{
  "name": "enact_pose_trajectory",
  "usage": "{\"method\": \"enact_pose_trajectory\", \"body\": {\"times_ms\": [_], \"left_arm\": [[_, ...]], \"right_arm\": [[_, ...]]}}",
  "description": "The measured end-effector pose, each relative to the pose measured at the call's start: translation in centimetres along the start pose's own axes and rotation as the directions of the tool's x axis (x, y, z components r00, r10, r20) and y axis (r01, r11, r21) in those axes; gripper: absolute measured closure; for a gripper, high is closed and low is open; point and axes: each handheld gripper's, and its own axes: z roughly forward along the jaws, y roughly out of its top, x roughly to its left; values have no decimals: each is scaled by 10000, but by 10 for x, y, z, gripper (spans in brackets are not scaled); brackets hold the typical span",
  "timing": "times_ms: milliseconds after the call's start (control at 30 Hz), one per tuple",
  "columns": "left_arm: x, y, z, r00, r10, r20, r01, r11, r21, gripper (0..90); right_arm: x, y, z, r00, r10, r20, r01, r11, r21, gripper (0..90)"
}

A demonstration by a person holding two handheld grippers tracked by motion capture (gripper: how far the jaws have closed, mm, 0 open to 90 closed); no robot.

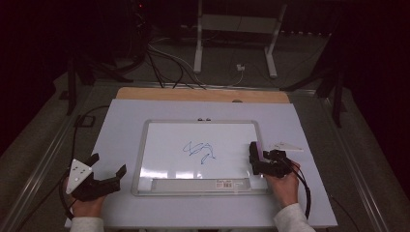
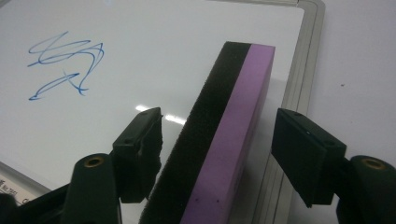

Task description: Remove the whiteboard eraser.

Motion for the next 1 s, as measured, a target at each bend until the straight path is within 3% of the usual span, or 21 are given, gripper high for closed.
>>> {"method": "enact_pose_trajectory", "body": {"times_ms": [333,667,1000], "left_arm": [[0,0,-1,10000,21,-34,-21,10000,-7,7],[1,0,-2,10000,25,-76,-25,10000,-31,7],[0,1,-2,10000,27,-91,-28,10000,-37,7]], "right_arm": [[6,-1,6,9989,-132,447,122,9997,214,353],[8,-1,10,9984,-130,553,107,9991,421,450],[10,0,10,9967,-10,813,-34,9986,532,489]]}}
